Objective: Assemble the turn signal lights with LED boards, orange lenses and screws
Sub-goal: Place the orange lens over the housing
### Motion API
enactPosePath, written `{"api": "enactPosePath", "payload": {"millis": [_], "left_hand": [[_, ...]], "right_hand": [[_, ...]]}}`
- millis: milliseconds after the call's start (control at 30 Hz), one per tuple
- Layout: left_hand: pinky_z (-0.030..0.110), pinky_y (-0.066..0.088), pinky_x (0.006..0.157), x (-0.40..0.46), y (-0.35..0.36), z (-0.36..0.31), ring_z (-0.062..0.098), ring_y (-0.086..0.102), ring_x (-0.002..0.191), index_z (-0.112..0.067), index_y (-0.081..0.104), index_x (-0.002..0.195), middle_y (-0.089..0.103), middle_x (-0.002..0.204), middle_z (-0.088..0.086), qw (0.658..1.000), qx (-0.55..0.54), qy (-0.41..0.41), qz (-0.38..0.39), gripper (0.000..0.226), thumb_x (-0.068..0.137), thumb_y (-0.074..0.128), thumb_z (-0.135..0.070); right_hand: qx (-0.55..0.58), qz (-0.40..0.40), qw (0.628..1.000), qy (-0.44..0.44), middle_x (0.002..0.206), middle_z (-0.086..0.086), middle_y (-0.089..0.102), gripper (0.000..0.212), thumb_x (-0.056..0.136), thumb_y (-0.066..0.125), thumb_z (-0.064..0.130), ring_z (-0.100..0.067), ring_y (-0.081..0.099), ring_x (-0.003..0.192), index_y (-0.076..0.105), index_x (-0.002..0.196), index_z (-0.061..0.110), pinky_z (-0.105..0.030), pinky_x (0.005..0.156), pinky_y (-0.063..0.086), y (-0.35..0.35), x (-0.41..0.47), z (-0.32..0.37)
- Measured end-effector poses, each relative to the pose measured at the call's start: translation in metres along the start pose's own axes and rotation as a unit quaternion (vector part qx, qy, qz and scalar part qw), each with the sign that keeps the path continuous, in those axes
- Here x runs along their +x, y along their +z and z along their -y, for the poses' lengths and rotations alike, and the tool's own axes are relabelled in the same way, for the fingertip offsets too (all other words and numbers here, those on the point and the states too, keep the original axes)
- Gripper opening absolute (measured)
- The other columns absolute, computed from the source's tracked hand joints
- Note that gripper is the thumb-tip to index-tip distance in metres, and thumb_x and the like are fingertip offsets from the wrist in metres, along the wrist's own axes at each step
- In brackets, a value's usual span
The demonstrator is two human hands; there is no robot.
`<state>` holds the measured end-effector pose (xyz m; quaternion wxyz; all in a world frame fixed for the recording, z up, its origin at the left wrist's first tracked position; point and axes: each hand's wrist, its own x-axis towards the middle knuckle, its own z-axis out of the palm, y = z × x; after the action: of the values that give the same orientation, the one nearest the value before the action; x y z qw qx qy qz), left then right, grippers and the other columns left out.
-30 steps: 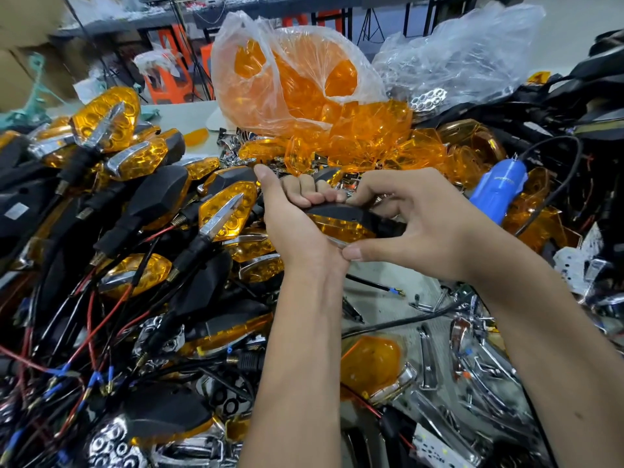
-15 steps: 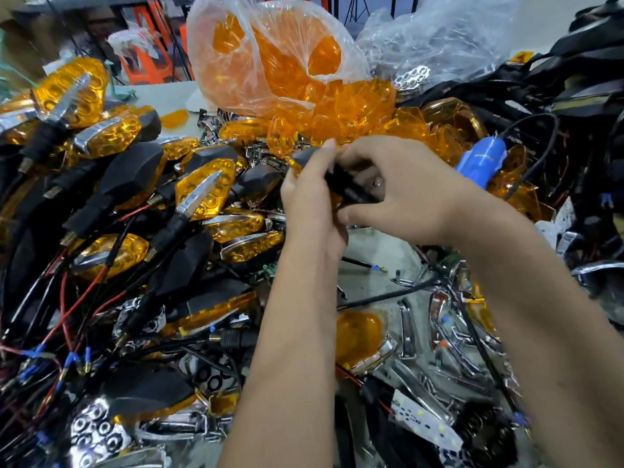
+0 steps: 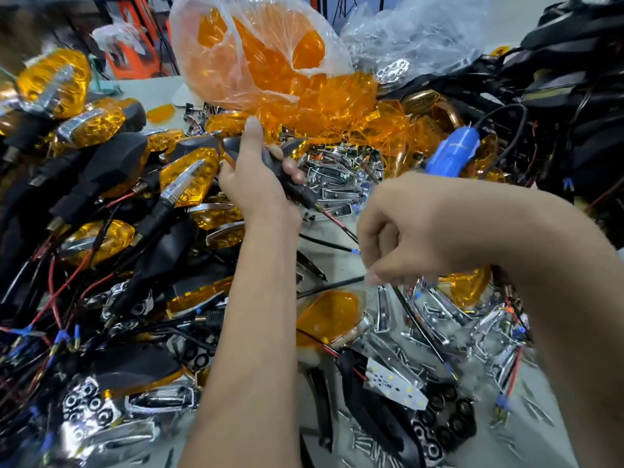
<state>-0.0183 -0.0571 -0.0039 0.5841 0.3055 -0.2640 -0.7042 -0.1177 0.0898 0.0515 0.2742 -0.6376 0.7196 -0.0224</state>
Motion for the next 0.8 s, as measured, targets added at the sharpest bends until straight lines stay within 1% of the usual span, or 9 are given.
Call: {"api": "enactPosePath", "payload": {"millis": [67,133,367,400,467,533,567,667,800], "left_hand": [[0.026,0.038,0.042,-0.001,0.002,-0.001,0.020,0.043,0.038,-0.007,0.048,0.085,0.050,0.055,0.004,0.998,0.015,0.057,0.003,0.026,0.101,0.065,-0.016],[0.027,0.038,0.042,-0.004,0.004,0.001,0.021,0.043,0.038,-0.009,0.048,0.082,0.051,0.052,0.004,0.996,0.033,0.083,0.013,0.026,0.101,0.066,-0.013],[0.027,0.038,0.043,-0.004,0.001,-0.001,0.022,0.043,0.038,-0.009,0.048,0.084,0.051,0.054,0.006,0.995,0.038,0.089,0.021,0.024,0.101,0.064,-0.011],[0.026,0.038,0.043,-0.005,0.000,0.000,0.021,0.043,0.038,-0.009,0.048,0.084,0.051,0.055,0.006,0.996,0.038,0.084,0.022,0.024,0.102,0.064,-0.011],[0.026,0.038,0.042,-0.006,0.000,0.001,0.021,0.044,0.039,-0.009,0.048,0.082,0.051,0.055,0.005,0.996,0.042,0.077,0.024,0.025,0.101,0.065,-0.012],[0.026,0.037,0.042,-0.008,0.001,0.003,0.020,0.044,0.038,-0.010,0.048,0.081,0.051,0.054,0.005,0.996,0.049,0.077,0.024,0.026,0.101,0.065,-0.013],[0.026,0.037,0.042,-0.009,0.001,0.004,0.020,0.044,0.038,-0.010,0.047,0.081,0.051,0.054,0.005,0.995,0.052,0.078,0.024,0.026,0.101,0.064,-0.013],[0.027,0.038,0.043,-0.009,-0.001,0.005,0.021,0.044,0.040,-0.009,0.048,0.086,0.051,0.057,0.006,0.997,0.046,0.067,0.019,0.023,0.101,0.065,-0.013],[0.027,0.038,0.043,-0.008,-0.003,0.004,0.021,0.043,0.043,-0.006,0.047,0.096,0.052,0.059,0.006,0.998,0.035,0.055,0.019,0.019,0.101,0.064,-0.013]], "right_hand": [[0.030,0.063,0.997,-0.013,0.068,0.004,0.076,0.012,0.087,0.082,0.027,-0.012,0.075,0.061,0.076,0.079,0.021,-0.025,0.054,0.060,0.009,-0.003,0.003],[0.042,0.097,0.994,-0.019,0.071,0.002,0.077,0.008,0.087,0.082,0.025,-0.017,0.077,0.066,0.078,0.082,0.020,-0.024,0.055,0.060,0.016,-0.004,0.002],[0.036,0.140,0.989,0.028,0.073,-0.001,0.078,0.010,0.083,0.082,0.010,-0.018,0.075,0.060,0.077,0.082,0.019,-0.018,0.046,0.051,0.038,-0.024,-0.009],[0.026,0.136,0.990,0.033,0.071,0.000,0.077,0.011,0.082,0.083,0.010,-0.018,0.075,0.061,0.077,0.084,0.018,-0.019,0.046,0.052,0.041,-0.025,-0.008],[-0.017,0.111,0.993,0.031,0.059,0.006,0.071,0.013,0.080,0.086,0.012,-0.011,0.069,0.053,0.076,0.086,0.018,-0.020,0.047,0.054,0.046,-0.024,-0.006],[-0.067,0.071,0.995,0.021,0.042,0.014,0.058,0.017,0.078,0.088,0.017,-0.003,0.059,0.045,0.073,0.086,0.020,-0.021,0.051,0.051,0.051,-0.024,-0.001],[-0.085,0.050,0.995,0.015,0.038,0.014,0.054,0.018,0.077,0.089,0.020,-0.004,0.057,0.046,0.072,0.083,0.022,-0.021,0.052,0.050,0.054,-0.025,0.000],[-0.069,0.026,0.997,0.005,0.041,0.013,0.053,0.025,0.077,0.089,0.019,-0.003,0.056,0.047,0.066,0.067,0.023,-0.022,0.053,0.051,0.061,-0.027,0.000],[-0.064,0.039,0.997,-0.021,0.044,0.014,0.055,0.021,0.079,0.086,0.016,0.000,0.054,0.046,0.069,0.067,0.022,-0.013,0.045,0.043,0.066,-0.025,-0.005]]}}
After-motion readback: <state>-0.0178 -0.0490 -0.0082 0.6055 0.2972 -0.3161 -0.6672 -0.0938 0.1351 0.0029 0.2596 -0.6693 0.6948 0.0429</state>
